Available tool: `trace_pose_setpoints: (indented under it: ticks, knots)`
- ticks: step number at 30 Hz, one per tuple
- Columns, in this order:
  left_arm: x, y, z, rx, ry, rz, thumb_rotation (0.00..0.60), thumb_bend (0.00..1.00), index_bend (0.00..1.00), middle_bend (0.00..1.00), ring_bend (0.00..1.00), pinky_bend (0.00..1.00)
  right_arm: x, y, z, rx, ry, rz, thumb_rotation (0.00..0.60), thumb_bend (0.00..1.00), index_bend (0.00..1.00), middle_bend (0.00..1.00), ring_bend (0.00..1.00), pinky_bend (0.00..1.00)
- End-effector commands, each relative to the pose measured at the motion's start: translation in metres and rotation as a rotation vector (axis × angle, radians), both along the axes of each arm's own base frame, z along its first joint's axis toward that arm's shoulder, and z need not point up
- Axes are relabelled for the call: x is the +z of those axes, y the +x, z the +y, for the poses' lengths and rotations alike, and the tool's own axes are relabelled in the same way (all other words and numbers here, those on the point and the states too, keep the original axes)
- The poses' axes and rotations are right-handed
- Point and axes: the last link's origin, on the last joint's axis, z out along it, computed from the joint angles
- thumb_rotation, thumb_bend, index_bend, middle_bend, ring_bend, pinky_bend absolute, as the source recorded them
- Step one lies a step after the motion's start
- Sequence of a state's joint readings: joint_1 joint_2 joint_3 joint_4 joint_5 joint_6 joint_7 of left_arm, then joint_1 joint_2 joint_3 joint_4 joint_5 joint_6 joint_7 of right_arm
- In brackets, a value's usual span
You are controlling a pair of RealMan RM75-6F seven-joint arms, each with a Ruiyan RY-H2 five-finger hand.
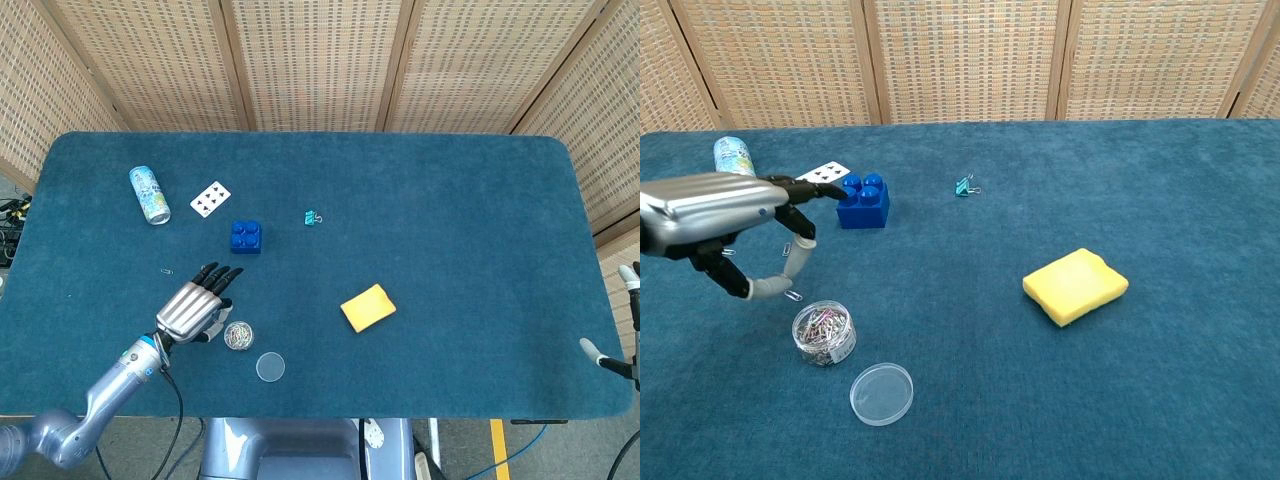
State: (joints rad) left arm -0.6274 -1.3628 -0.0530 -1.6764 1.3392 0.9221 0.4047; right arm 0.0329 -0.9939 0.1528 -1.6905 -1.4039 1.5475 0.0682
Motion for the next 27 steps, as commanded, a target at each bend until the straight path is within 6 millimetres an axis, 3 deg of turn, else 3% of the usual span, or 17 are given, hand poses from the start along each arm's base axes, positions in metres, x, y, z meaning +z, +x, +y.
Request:
trace_pose_setpoints:
  ticks: [1, 10, 20, 23, 27]
  knots:
    - [-0.011, 0.004, -0.007, 0.0, -0.028, 0.005, 0.6, 0.41, 0.62, 0.0, 0.0, 0.0, 0.001, 0.0, 0.0, 0.001, -0.001, -0.003, 0.6, 0.0, 0.0, 0.0, 0.0, 0.0]
    - [-0.028, 0.002, -0.012, 0.015, -0.067, -0.004, 0.6, 0.41, 0.62, 0.0, 0.0, 0.0, 0.002, 0.0, 0.001, 0.002, -0.001, -0.006, 0.6, 0.0, 0.0, 0.0, 0.0, 0.0]
    - [-0.03, -0.001, -0.01, 0.029, -0.06, -0.022, 0.6, 0.41, 0.59, 0.0, 0.0, 0.0, 0.002, 0.0, 0.0, 0.003, -0.001, -0.009, 0.6, 0.0, 0.0, 0.0, 0.0, 0.0]
    - [-0.03, -0.002, -0.009, 0.028, -0.064, -0.039, 0.6, 0.35, 0.5, 0.0, 0.0, 0.0, 0.002, 0.0, 0.001, 0.004, -0.001, -0.008, 0.6, 0.0, 0.0, 0.0, 0.0, 0.0]
    - [-0.031, -0.003, -0.009, 0.026, -0.063, -0.066, 0.6, 0.2, 0.29, 0.0, 0.0, 0.0, 0.001, 0.0, 0.001, 0.004, 0.0, -0.006, 0.6, 0.0, 0.0, 0.0, 0.0, 0.0]
